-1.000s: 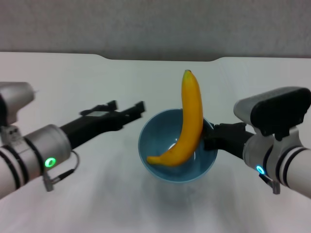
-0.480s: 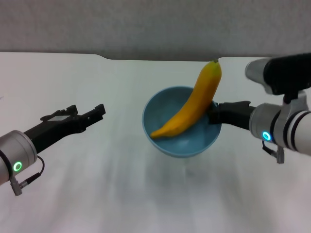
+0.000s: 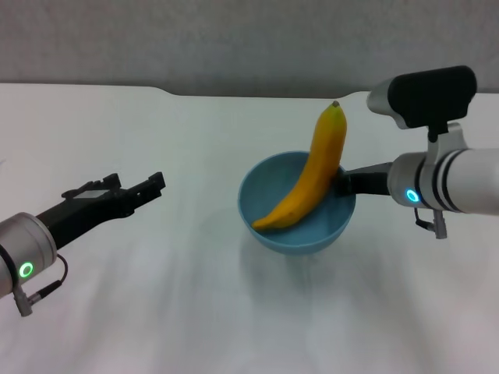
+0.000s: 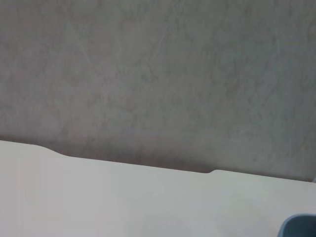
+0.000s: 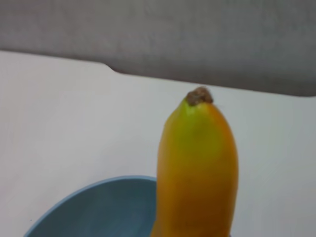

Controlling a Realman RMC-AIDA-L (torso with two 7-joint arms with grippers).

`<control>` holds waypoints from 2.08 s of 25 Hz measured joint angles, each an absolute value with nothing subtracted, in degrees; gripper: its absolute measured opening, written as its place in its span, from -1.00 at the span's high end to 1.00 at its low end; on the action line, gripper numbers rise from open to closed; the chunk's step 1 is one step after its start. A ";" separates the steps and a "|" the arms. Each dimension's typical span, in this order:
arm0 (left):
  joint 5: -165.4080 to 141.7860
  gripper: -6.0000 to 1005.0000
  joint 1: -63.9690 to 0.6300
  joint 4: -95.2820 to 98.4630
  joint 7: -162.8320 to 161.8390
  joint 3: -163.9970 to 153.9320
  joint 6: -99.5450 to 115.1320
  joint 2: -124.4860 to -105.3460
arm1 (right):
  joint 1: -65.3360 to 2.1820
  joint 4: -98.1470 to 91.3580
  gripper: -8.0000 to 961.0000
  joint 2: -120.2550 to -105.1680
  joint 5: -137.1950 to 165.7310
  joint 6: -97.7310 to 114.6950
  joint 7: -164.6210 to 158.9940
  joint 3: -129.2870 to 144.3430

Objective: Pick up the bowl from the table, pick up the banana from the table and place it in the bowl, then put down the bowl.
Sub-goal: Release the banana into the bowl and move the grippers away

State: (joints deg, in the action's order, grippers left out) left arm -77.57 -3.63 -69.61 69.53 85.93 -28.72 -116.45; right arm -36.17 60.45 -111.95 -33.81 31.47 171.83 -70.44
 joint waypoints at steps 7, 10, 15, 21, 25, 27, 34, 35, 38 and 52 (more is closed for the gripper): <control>-77.61 -0.80 -3.54 -69.51 69.48 86.36 -28.74 -116.45 | -36.96 57.53 0.89 -113.64 -33.56 27.47 171.87 -70.12; -77.61 -0.80 -3.46 -69.51 69.42 86.47 -28.73 -116.45 | -35.17 57.37 0.89 -114.72 -33.37 24.47 171.87 -69.12; -77.61 -0.79 -3.43 -69.50 69.28 86.48 -28.74 -116.46 | -33.39 56.76 0.89 -115.00 -34.69 20.69 171.87 -66.38; -77.61 -0.79 -3.42 -68.87 69.20 86.48 -28.78 -116.47 | -29.61 56.02 0.89 -115.05 -35.27 15.37 171.84 -64.36; -77.61 -0.79 -3.33 -68.73 69.17 86.48 -28.81 -116.55 | -27.75 55.12 0.89 -115.04 -35.31 12.74 171.77 -63.74; -77.61 -0.79 -3.31 -68.73 69.17 86.48 -28.82 -116.55 | -27.51 54.36 0.89 -115.05 -35.35 12.40 171.72 -63.61; -77.61 -0.79 -3.70 -68.10 69.17 86.45 -28.83 -116.55 | -28.06 53.23 0.89 -115.04 -35.44 10.62 171.27 -62.56; -77.58 -0.79 -4.00 -67.78 69.16 86.42 -28.88 -116.58 | -28.38 53.08 0.89 -115.04 -35.26 9.98 171.29 -62.18; -77.48 -0.79 -4.31 -67.49 69.16 86.40 -28.99 -116.59 | -29.23 51.88 0.89 -115.05 -35.01 7.77 171.33 -60.81; -77.43 -0.79 -4.31 -67.32 69.17 86.39 -28.86 -116.55 | -26.92 50.55 0.89 -115.22 -35.58 2.98 170.01 -59.29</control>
State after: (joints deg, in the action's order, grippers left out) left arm -77.43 -4.31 -67.32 69.17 86.39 -28.86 -116.55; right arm -26.92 50.55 -115.22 -35.58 2.98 170.01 -59.29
